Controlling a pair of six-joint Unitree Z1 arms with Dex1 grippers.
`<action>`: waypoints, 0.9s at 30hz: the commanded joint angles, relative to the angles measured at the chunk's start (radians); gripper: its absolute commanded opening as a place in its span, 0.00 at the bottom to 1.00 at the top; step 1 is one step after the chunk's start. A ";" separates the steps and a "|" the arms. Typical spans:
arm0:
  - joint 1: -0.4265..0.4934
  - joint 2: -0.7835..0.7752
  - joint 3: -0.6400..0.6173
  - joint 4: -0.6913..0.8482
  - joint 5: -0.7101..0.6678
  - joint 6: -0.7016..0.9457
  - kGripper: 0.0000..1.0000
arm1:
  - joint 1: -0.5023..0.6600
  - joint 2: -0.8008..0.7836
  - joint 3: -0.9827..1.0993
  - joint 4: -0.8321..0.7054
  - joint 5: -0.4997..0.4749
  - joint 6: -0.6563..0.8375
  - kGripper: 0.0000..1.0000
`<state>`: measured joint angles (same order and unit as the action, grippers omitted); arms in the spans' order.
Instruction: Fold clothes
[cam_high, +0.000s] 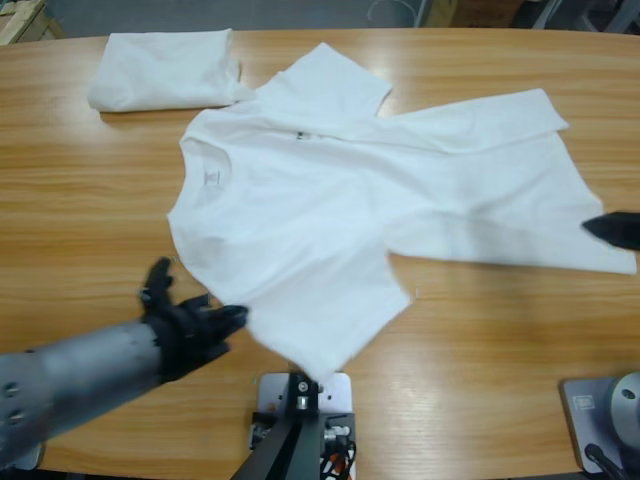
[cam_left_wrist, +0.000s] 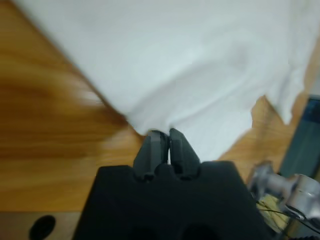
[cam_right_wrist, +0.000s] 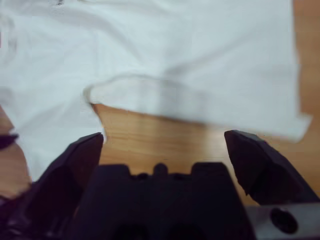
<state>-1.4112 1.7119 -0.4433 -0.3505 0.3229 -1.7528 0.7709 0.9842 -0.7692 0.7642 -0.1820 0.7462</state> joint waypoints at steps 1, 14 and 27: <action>-0.023 -0.187 -0.065 0.429 -0.091 -0.028 0.00 | -0.162 0.170 0.139 -0.066 0.030 0.394 1.00; -0.041 -0.195 -0.049 0.502 -0.137 -0.066 0.00 | -0.447 0.402 0.106 -0.006 0.161 0.691 0.98; 0.072 -0.320 0.084 0.542 -0.183 -0.147 0.00 | -0.414 0.500 0.114 -0.021 0.196 0.973 0.88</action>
<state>-1.3879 1.4462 -0.4291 0.1699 0.1789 -1.8927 0.3384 1.4392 -0.6713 0.7166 -0.0241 1.6112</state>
